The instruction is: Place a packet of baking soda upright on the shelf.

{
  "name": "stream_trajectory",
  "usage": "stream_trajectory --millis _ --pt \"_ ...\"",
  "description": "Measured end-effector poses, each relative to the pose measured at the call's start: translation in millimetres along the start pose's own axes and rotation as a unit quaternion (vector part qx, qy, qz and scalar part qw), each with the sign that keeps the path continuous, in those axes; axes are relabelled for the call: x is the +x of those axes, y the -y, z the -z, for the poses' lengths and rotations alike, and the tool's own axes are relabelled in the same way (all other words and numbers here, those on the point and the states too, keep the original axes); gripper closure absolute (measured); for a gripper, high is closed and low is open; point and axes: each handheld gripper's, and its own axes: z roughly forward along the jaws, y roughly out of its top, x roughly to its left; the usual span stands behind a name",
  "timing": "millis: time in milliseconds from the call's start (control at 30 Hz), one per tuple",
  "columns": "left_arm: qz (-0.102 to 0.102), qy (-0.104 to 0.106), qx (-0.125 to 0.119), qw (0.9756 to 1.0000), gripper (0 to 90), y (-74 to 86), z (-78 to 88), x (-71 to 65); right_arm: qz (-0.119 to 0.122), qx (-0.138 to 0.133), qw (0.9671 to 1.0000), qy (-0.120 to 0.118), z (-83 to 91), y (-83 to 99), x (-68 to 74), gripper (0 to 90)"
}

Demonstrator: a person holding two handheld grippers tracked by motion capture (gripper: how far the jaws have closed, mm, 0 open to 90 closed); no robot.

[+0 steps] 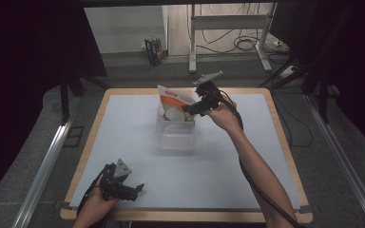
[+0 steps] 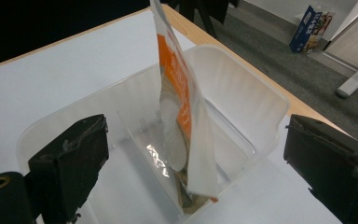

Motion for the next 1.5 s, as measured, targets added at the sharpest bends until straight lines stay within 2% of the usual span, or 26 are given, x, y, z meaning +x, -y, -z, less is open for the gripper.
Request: stream_trajectory --millis 600,1000,1100,1300,1500 --pt "-0.002 -0.001 0.002 1.0 3.1 -0.2 -0.4 -0.4 0.001 -0.003 1.0 0.004 19.0 24.4 7.1 3.8" --pt "-0.003 -0.003 0.002 1.0 3.1 -0.2 -0.2 -0.7 0.008 -0.007 0.9999 0.003 30.6 45.4 20.9 3.6" --pt "-0.003 -0.004 0.003 1.0 3.1 -0.3 -0.4 -0.9 0.009 -0.002 0.9999 0.011 32.8 53.7 23.7 3.6" --pt "-0.005 -0.004 0.005 1.0 3.1 -0.6 -0.6 -1.2 0.003 -0.006 1.0 0.004 40.5 72.3 30.0 3.7" --pt "-0.005 -0.005 0.005 1.0 3.2 -0.7 -1.0 -2.1 0.011 -0.011 0.9999 0.0 50.6 91.4 39.8 3.7"
